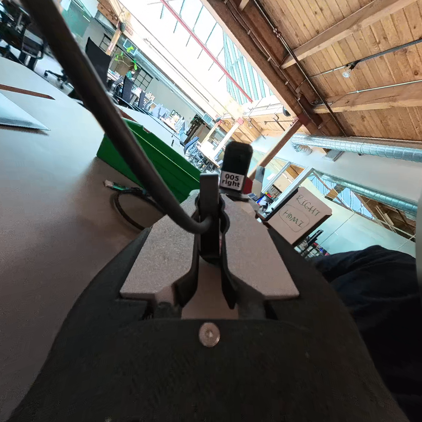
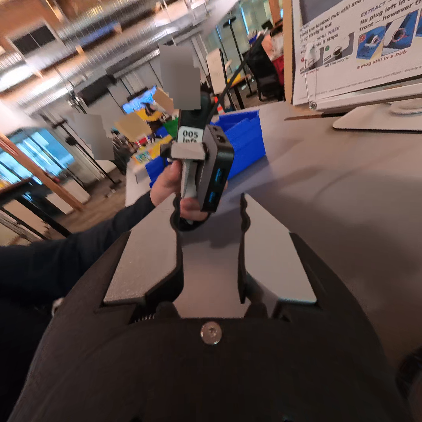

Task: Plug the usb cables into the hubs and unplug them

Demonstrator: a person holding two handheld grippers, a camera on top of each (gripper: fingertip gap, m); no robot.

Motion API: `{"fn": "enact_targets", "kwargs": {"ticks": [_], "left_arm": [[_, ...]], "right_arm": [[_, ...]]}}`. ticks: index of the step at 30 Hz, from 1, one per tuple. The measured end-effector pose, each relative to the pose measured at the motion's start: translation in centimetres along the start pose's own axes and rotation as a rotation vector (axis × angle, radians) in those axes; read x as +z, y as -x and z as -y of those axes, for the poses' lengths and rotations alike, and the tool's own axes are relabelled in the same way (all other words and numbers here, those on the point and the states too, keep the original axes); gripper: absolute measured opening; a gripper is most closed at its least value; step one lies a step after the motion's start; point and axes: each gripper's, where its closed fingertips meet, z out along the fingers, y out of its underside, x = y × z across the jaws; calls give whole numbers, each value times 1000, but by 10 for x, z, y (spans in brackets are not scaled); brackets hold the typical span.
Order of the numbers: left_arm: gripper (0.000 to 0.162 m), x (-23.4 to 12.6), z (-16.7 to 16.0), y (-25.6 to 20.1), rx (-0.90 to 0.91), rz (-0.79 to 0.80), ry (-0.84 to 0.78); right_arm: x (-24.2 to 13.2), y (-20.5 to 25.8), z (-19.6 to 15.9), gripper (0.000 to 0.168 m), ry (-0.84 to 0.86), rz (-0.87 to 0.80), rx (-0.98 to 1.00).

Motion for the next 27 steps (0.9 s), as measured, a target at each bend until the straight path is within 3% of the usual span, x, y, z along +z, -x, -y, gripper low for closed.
{"fn": "enact_targets", "kwargs": {"ticks": [2,4,5,8,13,19,23,27], "left_arm": [[11,4,-1,-1,14,0,-5],[10,5,0,-4,18,-19,-22],[11,6,0,-5,16,-23,-23],[11,6,-2,-2,26,6,-5],[30,-2,-10,28,22,155,67],[44,-33,8,58,267,496,109],[50,-33,5,49,422,547,189],[56,-23,-10,44,411,471,254]], "right_arm": [[1,3,6,30,-52,53,68],[5,9,8,24,-73,137,154],[6,8,8,12,-82,158,191],[6,3,5,10,-81,172,229],[-3,-20,3,10,65,-64,35],[-40,-63,26,10,215,-568,-281],[-37,-57,24,10,275,-625,-380],[-36,-50,25,10,299,-667,-484]]}}
